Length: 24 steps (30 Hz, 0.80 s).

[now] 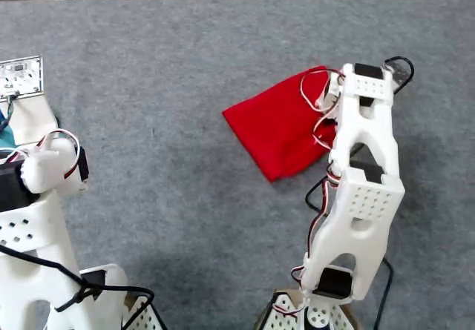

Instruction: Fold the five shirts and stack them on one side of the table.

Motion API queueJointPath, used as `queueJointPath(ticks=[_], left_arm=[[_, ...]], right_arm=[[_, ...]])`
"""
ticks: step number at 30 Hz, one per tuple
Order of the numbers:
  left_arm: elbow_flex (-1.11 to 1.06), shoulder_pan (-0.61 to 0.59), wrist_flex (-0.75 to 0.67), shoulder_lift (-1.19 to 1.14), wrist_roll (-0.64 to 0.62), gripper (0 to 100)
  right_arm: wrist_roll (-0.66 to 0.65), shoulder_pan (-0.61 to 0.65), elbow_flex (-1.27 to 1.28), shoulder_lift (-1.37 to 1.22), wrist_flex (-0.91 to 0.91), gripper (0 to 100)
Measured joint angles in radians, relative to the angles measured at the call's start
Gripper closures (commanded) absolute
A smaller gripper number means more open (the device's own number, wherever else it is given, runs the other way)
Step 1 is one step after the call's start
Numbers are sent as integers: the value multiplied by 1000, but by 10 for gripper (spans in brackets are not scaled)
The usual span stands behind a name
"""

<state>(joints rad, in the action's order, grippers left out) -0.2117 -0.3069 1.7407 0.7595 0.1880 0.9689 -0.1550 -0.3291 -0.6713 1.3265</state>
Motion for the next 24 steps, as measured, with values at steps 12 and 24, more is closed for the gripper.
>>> queueJointPath(ticks=[12, 24], left_arm=[[0, 0, 0, 0, 0, 980], [0, 0, 0, 0, 0, 980]], right_arm=[[-103, -14, -28, -2, 69, 995], [-209, -124, -28, -2, 68, 994]])
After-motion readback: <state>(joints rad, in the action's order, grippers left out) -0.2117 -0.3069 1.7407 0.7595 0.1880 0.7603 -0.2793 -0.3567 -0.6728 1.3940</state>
